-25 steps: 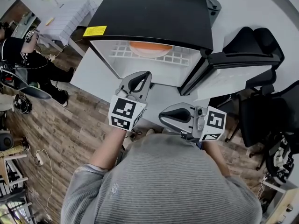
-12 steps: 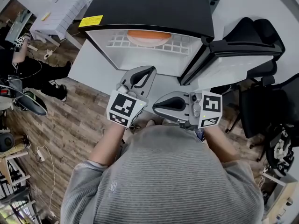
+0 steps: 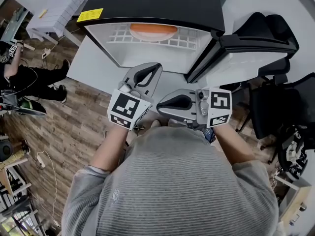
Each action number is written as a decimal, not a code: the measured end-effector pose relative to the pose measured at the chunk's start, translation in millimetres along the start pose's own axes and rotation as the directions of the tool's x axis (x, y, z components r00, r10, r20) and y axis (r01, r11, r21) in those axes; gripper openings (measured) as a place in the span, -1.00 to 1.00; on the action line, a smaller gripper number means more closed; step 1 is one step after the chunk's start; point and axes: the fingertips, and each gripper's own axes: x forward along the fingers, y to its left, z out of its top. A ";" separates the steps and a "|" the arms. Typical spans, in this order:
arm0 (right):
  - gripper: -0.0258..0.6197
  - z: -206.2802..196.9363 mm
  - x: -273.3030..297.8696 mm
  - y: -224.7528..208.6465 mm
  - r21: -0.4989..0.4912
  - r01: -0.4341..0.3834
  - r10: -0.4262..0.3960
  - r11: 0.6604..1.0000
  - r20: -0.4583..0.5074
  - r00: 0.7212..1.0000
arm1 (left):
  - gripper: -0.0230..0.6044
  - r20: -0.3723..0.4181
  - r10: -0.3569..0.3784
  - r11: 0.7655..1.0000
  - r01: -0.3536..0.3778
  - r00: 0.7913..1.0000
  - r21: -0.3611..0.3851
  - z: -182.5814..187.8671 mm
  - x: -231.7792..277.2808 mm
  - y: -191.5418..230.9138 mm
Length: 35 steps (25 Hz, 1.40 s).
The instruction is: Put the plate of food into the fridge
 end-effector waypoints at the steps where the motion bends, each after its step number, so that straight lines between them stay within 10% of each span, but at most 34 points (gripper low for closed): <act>1: -0.87 0.8 0.2 -1.1 0.000 0.001 -0.001 1.000 0.002 1.000 | -0.89 0.000 -0.001 1.000 0.001 1.000 -0.001 0.1 -0.5 1.0; 35: -0.87 3.5 -5.0 -20.7 0.000 -0.002 0.002 1.000 -0.031 1.000 | -0.89 -0.027 -0.017 1.000 0.018 0.999 0.018 -2.6 12.6 3.4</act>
